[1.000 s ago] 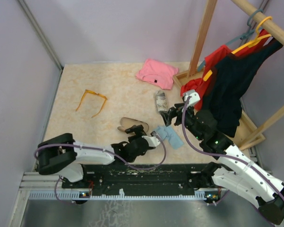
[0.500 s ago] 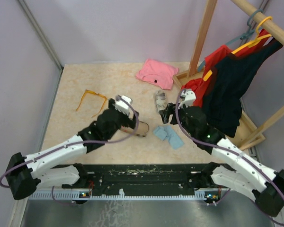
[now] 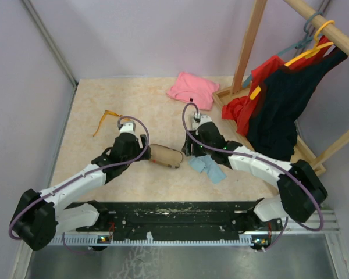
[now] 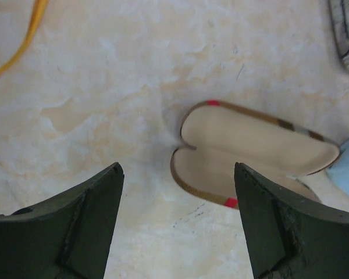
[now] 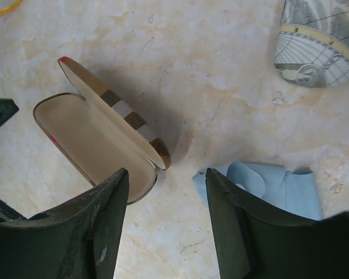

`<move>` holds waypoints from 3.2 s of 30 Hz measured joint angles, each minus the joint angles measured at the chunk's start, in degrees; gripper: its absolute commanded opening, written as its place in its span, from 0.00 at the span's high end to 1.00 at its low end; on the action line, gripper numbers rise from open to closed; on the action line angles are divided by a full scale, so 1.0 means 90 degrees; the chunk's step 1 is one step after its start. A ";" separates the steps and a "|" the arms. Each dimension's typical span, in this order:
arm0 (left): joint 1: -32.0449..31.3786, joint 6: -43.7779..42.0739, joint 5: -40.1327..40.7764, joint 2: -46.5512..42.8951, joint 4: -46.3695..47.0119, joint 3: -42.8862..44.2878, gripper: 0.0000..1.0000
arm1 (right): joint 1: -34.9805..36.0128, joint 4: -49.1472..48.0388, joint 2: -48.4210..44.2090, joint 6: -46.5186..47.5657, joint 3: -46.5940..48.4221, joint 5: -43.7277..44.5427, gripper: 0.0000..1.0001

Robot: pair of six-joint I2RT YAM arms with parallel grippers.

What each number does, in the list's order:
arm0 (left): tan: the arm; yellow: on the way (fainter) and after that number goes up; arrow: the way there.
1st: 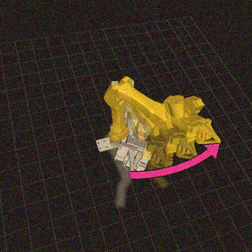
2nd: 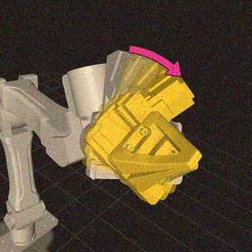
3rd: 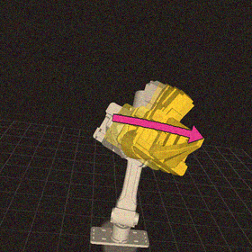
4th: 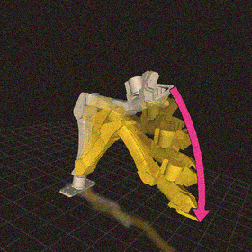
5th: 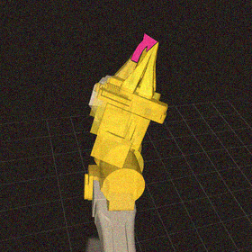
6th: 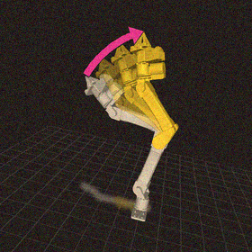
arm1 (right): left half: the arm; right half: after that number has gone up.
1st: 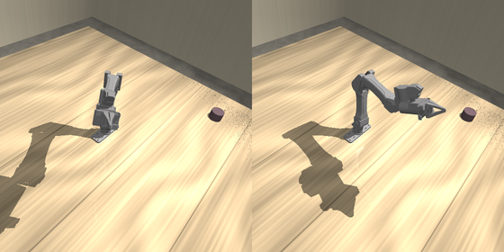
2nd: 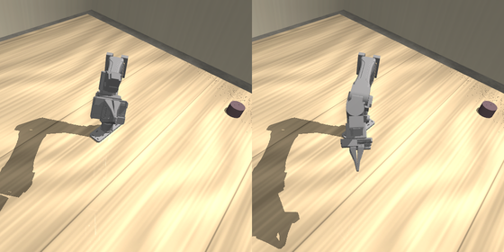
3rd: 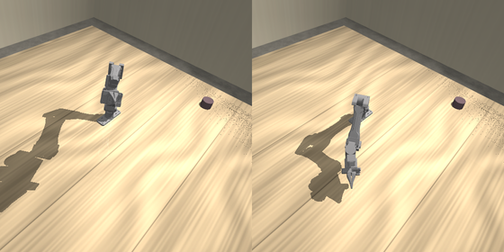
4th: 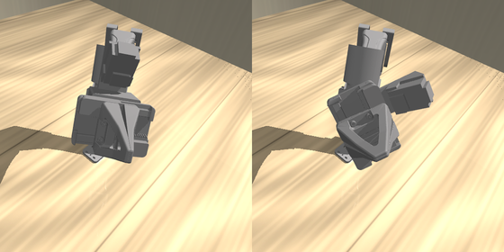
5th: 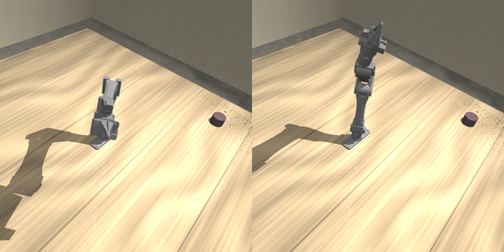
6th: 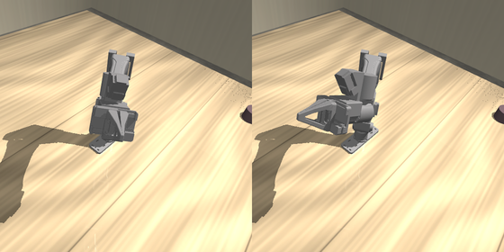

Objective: Organize the sunglasses
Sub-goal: Adjust the sunglasses case at the center of the board.

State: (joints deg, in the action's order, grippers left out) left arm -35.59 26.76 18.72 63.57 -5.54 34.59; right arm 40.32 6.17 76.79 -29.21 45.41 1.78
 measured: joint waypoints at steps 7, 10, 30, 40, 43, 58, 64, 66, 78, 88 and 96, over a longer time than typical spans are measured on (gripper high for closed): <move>0.0029 0.0277 -0.0223 0.0002 0.0051 -0.0396 0.19 | 0.0090 -0.0233 0.1103 -0.0100 0.0282 -0.0257 0.46; 0.0041 0.0287 -0.0301 0.0015 0.0182 -0.0440 0.19 | 0.0136 -0.0282 0.1375 -0.0100 0.0355 -0.0267 0.47; 0.0056 0.0250 -0.0707 0.0274 0.0515 -0.0520 0.21 | 0.0216 -0.0376 0.2181 0.0500 0.0918 -0.0187 0.61; 0.0056 0.0214 -0.0760 0.0342 0.0522 -0.0520 0.21 | 0.0216 -0.0359 0.2200 0.0738 0.0918 -0.0187 0.69; 0.0056 0.0211 -0.0767 0.0347 0.0522 -0.0520 0.21 | 0.0216 -0.0367 0.2268 0.0746 0.0920 -0.0187 0.72; 0.0058 0.0223 -0.0753 0.0136 0.0277 -0.0466 0.05 | 0.0231 -0.0444 0.2482 0.0741 0.0923 0.0015 0.98; 0.0068 0.0306 -0.0651 0.0104 -0.0034 -0.0138 0.01 | 0.0253 -0.0520 0.2482 0.0789 0.0928 0.0270 1.00; 0.0073 0.0355 -0.0602 0.0104 -0.0163 0.0000 0.01 | 0.0236 -0.0588 0.2482 0.0852 0.0928 0.0362 1.00; 0.0104 0.0884 -0.0517 0.0539 -0.0925 0.0840 0.01 | -0.0097 -0.0962 0.2764 0.1520 0.1392 0.0559 1.00; 0.0109 0.1472 -0.0372 0.0367 -0.1178 0.0952 0.01 | -0.0253 -0.1222 0.2999 0.1632 0.1433 0.0335 0.91; 0.0109 0.1258 -0.0192 0.0352 -0.1243 0.0952 0.01 | -0.0306 -0.1258 0.2999 0.1630 0.1433 0.0124 0.74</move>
State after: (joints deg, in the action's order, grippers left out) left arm -34.61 38.09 16.99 66.74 -16.73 43.16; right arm 37.56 -5.15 103.79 -14.55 58.30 2.90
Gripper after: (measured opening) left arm 0.990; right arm 0.189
